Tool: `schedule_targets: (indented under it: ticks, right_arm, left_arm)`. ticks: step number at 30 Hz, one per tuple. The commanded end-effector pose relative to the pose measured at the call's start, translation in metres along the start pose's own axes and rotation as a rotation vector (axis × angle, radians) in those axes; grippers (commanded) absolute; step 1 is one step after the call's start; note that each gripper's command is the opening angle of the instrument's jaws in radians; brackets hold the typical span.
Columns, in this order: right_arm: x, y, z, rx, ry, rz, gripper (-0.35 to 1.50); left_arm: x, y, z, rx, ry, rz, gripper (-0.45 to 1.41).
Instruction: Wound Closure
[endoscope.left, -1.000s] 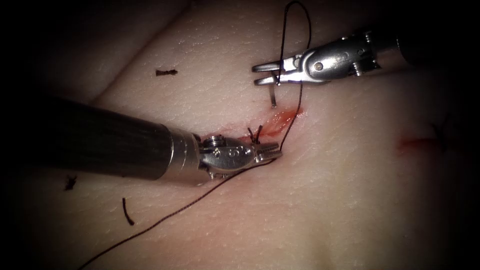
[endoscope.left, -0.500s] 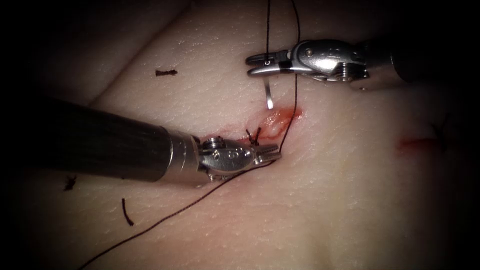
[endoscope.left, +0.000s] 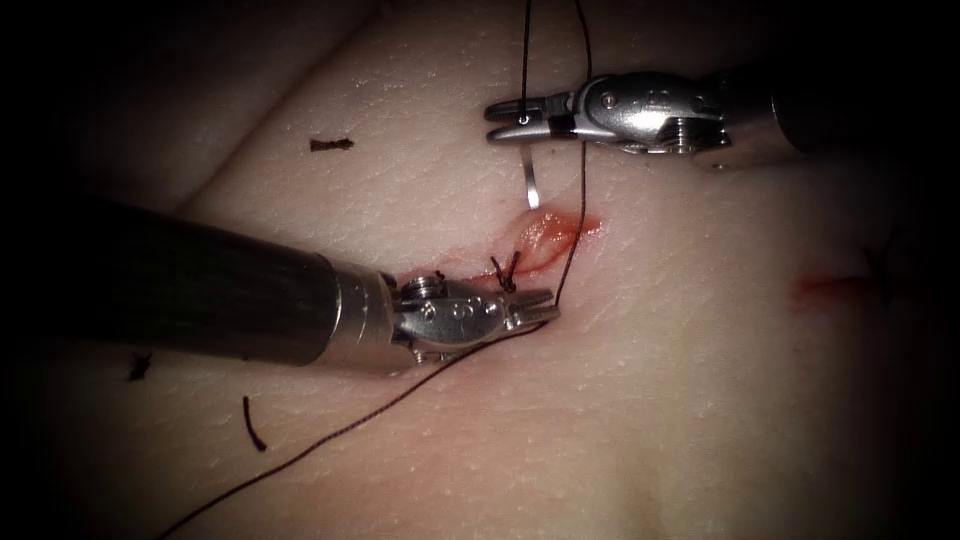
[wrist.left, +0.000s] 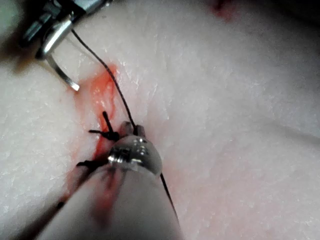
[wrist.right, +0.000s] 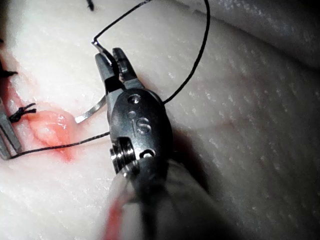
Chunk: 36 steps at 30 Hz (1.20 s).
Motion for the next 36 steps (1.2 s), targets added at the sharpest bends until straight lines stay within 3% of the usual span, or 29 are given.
schedule_targets:
  ticks: [1, 6, 13, 21, 36]
  right_arm:
    - [-0.0005, 0.0, 0.0008, 0.003, 0.001, 0.031, -0.35]
    - [-0.0005, 0.0003, 0.0007, 0.012, -0.009, 0.197, -0.35]
    - [-0.0007, 0.0002, 0.0009, 0.099, -0.061, 0.332, -0.35]
    - [-0.0019, -0.0006, 0.0013, 0.125, -0.098, 0.502, -0.35]
    - [-0.0025, -0.0012, 0.0016, 0.217, -0.052, 0.728, -0.35]
  left_arm:
    - [-0.0003, 0.0005, 0.0007, -0.002, -0.001, 0.0, 0.12]
    - [-0.0003, 0.0005, 0.0007, -0.002, -0.001, 0.0, 0.12]
    - [-0.0005, 0.0005, 0.0005, -0.004, 0.0, 0.001, 0.12]
    - [-0.0004, 0.0005, 0.0003, -0.005, -0.001, 0.0, 0.12]
    - [-0.0002, 0.0006, 0.0005, -0.003, -0.001, -0.008, 0.12]
